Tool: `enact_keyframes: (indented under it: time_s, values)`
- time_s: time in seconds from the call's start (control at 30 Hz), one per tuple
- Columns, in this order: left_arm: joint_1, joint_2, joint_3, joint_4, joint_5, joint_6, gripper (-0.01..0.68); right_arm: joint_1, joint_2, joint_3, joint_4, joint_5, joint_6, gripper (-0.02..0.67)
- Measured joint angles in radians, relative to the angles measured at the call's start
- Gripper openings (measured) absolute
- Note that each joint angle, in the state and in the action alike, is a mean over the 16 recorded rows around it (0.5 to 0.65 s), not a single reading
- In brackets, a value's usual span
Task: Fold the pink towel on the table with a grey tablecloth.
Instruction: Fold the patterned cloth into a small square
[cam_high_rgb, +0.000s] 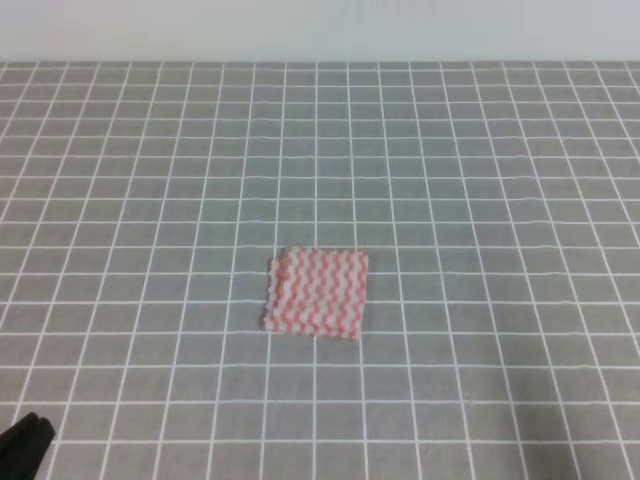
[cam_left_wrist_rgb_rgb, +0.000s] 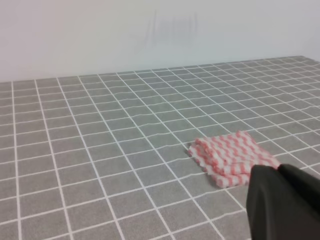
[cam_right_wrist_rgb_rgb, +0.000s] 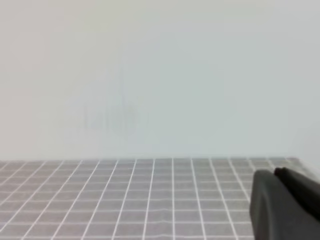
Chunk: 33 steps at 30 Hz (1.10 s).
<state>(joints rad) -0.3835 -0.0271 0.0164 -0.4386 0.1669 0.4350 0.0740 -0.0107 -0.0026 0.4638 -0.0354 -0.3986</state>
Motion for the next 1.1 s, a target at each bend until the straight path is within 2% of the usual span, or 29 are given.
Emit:
enact_keyframes:
  time_s: [0.23,0.67,1.1]
  values:
    - [0.0,-0.001,0.001,0.0,-0.001,0.0,-0.003,0.0,-0.011,0.018,-0.072,0.03,0.043,-0.016]
    - [0.0,0.003,-0.002,0.0,0.001,0.0,-0.003,0.0,-0.011,0.019,-0.358,0.279,0.287,-0.016]
    - [0.0,0.004,-0.003,0.0,0.003,0.0,-0.003,0.001,-0.01,0.016,-0.395,0.342,0.325,-0.016]
